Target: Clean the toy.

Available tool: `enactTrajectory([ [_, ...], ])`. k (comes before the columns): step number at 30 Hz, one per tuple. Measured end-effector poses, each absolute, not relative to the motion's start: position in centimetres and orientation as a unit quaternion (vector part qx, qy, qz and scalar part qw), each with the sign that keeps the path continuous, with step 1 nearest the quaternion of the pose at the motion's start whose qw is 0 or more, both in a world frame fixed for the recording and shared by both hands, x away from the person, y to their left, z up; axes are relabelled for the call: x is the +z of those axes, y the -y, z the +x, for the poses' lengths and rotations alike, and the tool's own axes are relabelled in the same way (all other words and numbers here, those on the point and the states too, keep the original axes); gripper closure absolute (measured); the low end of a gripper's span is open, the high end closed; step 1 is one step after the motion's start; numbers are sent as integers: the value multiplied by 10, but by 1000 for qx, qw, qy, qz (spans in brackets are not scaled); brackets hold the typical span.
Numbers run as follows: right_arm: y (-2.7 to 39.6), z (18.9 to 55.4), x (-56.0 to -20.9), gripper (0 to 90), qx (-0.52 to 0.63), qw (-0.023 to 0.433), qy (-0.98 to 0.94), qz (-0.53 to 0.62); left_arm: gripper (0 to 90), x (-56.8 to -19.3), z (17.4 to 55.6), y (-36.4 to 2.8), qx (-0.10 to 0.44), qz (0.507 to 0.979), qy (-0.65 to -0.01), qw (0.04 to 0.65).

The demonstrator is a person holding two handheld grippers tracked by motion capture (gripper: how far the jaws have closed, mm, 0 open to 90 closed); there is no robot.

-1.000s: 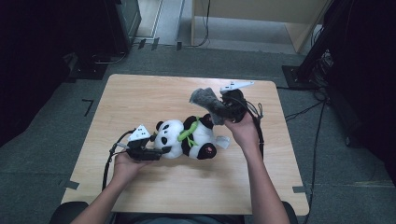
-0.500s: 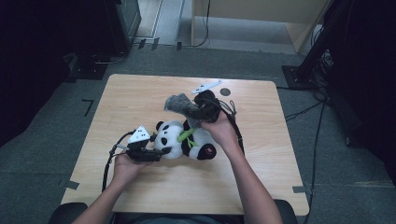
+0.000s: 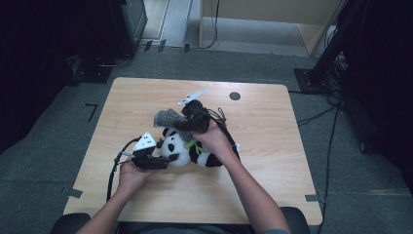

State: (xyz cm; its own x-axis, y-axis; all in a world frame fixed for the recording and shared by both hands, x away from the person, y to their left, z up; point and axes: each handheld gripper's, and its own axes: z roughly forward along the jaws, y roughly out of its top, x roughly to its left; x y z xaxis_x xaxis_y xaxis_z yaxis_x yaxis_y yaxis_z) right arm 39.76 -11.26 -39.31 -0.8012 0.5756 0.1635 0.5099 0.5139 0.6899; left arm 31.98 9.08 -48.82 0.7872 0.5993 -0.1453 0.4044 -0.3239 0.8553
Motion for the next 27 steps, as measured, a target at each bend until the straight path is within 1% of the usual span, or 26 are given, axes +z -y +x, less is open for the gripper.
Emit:
enactTrajectory([
  [5,102,399,-402,737,369,37,-876,307,293,-491,319,-92,102,803,-316,496],
  [8,102,403,-408,735,368,26,-877,308,297,-492,318,-92,104,803,-319,493],
  [15,107,414,-414,738,353,20,-882,311,335,-491,319,-89,106,804,-327,486],
  [20,117,422,-412,742,317,37,-885,339,337,-490,319,-89,101,803,-331,485],
  [22,122,426,-413,742,292,58,-888,351,342,-490,319,-89,98,802,-332,486],
  [25,134,431,-416,729,296,56,-884,358,346,-490,320,-88,95,803,-331,487],
  [27,140,433,-416,724,296,63,-880,366,346,-490,320,-88,93,803,-329,488],
])
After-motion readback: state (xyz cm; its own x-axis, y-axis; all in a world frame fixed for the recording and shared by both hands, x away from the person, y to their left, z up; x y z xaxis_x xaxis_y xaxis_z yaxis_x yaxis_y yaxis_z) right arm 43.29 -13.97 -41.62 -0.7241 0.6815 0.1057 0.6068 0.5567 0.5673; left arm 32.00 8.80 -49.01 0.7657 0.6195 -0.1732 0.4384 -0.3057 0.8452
